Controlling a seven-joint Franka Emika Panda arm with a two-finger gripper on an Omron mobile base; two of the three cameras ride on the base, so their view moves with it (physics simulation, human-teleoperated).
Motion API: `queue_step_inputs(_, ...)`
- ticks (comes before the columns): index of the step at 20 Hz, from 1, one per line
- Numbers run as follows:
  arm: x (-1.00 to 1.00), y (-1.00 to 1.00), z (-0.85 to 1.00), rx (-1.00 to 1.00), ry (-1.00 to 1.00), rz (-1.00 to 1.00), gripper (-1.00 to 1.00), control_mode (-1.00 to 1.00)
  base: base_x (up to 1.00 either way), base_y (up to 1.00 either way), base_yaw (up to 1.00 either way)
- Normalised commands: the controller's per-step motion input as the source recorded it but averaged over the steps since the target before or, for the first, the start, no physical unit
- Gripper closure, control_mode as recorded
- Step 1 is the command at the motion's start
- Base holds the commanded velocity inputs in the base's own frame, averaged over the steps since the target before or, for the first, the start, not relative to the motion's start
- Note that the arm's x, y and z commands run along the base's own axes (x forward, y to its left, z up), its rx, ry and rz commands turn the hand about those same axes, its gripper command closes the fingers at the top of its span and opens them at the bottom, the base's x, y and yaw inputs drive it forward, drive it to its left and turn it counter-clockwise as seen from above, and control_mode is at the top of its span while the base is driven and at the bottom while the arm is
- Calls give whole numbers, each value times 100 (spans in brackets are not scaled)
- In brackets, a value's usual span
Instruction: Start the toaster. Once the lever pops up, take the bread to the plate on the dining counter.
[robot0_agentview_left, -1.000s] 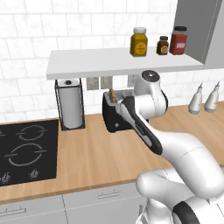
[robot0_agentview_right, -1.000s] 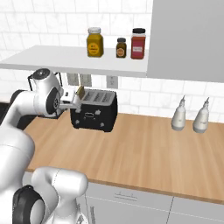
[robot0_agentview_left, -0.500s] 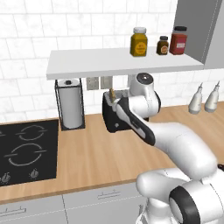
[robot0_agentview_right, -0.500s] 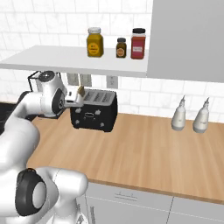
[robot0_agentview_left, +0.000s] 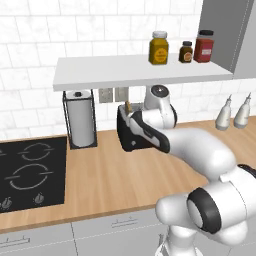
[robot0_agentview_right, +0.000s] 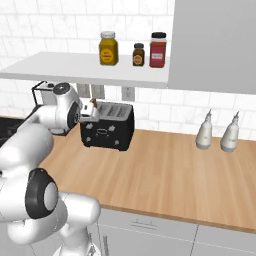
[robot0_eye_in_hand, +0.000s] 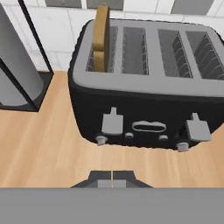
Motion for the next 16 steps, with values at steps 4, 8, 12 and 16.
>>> queue_step_inputs(4,23,0,-21,0,0,0,100,-100,0,0,0)
queue_step_inputs(8,27,0,-18,0,0,0,100,-100,0,0,0)
queue_step_inputs(12,19,0,-17,0,0,0,100,-100,0,0,0)
queue_step_inputs(16,18,0,-24,0,0,0,100,-100,0,0,0)
